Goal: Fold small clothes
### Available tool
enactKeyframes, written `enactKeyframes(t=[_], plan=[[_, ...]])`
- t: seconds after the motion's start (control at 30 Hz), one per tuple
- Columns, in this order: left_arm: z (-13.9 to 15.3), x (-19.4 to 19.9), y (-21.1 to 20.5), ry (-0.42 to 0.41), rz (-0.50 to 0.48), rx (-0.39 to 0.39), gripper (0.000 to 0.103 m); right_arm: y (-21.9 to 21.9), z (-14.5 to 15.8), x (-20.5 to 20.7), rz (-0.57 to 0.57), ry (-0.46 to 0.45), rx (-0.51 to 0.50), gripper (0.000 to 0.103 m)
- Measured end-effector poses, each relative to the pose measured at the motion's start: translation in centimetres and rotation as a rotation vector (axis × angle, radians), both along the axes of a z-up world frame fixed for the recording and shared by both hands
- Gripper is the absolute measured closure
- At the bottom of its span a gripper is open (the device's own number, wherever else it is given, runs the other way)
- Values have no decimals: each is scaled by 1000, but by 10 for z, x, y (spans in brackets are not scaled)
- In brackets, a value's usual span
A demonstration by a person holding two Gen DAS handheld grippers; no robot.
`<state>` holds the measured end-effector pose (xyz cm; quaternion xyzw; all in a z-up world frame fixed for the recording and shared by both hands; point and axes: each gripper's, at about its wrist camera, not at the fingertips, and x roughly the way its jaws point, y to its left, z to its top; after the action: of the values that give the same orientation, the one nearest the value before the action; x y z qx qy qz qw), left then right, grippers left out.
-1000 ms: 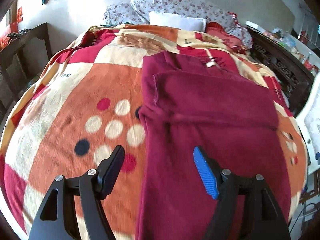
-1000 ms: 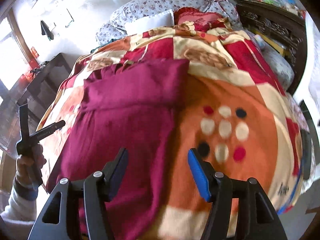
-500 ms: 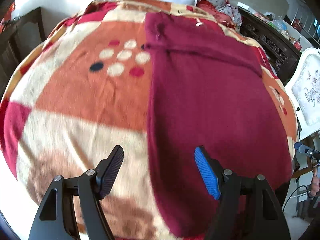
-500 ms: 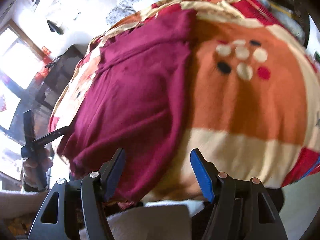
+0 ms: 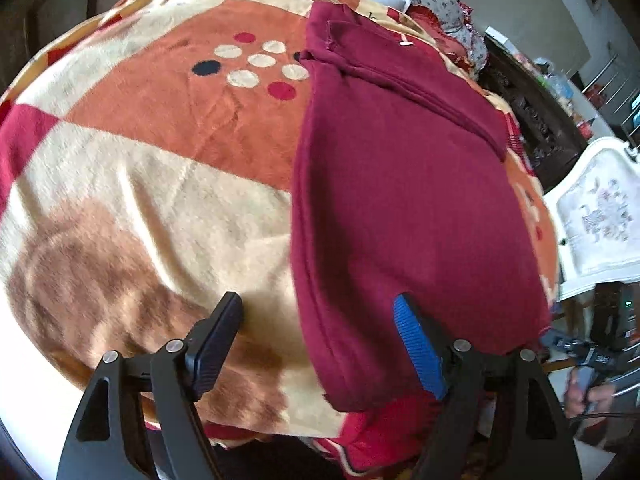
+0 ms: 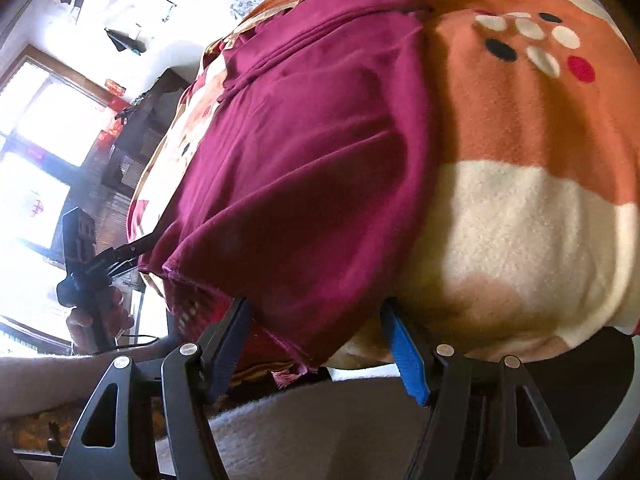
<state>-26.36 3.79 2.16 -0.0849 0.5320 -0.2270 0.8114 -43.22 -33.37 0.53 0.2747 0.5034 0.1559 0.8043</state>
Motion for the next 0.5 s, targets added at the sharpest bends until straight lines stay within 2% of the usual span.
enactKeyframes(t=[0.13, 0.23, 0.27, 0.3, 0.37, 0.43, 0.5], plan=[[-3, -2, -4, -9, -6, 18, 24, -1, -7, 0, -19, 0, 34, 33], [-3, -4, -5, -6, -18, 21, 24, -1, -10, -5, -34, -4, 41, 48], [-3, -3, -6, -4, -19, 19, 24, -1, -11, -5, -40, -5, 50, 58], [-3, -3, -6, -2, -19, 18, 23, -1, -11, -5, -48, -10, 66, 63], [-4, -2, -7, 0, -19, 21, 23, -1, -11, -6, -51, -23, 71, 84], [-4, -2, -9, -3, -20, 31, 23, -1, -7, -8, -53, -47, 64, 92], [-3, -3, -11, -4, -28, 38, 22, -9, 3, -13, -68, -84, 81, 93]])
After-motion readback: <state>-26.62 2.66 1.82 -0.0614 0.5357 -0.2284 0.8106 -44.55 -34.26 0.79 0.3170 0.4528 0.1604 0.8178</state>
